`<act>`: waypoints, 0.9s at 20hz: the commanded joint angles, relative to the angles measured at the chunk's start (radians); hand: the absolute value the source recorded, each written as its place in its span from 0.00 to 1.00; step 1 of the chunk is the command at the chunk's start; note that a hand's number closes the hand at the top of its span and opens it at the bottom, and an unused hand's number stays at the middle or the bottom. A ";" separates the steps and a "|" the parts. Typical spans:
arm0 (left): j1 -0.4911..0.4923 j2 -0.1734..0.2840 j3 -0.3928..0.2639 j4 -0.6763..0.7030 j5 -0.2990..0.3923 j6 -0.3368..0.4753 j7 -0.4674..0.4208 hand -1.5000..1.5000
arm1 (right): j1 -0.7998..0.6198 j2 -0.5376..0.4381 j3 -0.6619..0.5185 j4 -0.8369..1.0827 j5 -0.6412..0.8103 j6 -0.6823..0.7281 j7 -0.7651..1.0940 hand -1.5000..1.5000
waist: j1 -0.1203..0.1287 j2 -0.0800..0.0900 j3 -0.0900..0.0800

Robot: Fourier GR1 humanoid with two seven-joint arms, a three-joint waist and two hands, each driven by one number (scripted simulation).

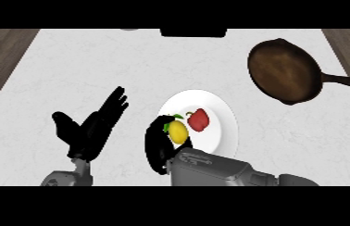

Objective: Pick the lemon from the plate and place it in the pan

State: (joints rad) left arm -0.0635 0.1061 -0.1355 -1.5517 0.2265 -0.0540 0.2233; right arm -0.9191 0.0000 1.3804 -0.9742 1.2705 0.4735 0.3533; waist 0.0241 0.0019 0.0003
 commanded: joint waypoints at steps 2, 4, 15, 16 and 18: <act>-0.020 -0.001 0.021 0.058 0.004 -0.027 -0.029 0.50 | -0.013 0.000 0.024 0.042 0.085 -0.088 -0.070 1.00 | -0.003 0.002 -0.001; 0.044 -0.004 -0.011 -0.016 -0.024 -0.015 -0.034 0.50 | -0.047 0.000 -0.016 0.061 0.078 -0.080 -0.088 1.00 | 0.009 0.002 0.000; 0.058 0.020 0.092 -0.022 0.010 0.043 -0.010 0.50 | 0.381 -0.280 -0.460 -0.305 -0.269 -0.552 -0.028 1.00 | -0.162 -0.021 0.007; 0.085 0.031 0.083 -0.025 0.004 0.029 -0.013 0.50 | 0.397 -0.319 -0.496 -0.359 -0.289 -0.593 -0.043 1.00 | -0.146 -0.023 0.005; 0.090 0.011 0.084 -0.021 0.012 0.032 -0.034 0.50 | 0.445 -0.384 -0.543 -0.470 -0.328 -0.674 -0.084 1.00 | -0.155 -0.025 0.004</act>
State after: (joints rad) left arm 0.0067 0.1217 -0.0604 -1.5723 0.2352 -0.0258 0.2045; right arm -0.5669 -0.2717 0.9480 -1.2841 1.0282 -0.0586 0.3100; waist -0.1142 -0.0177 0.0066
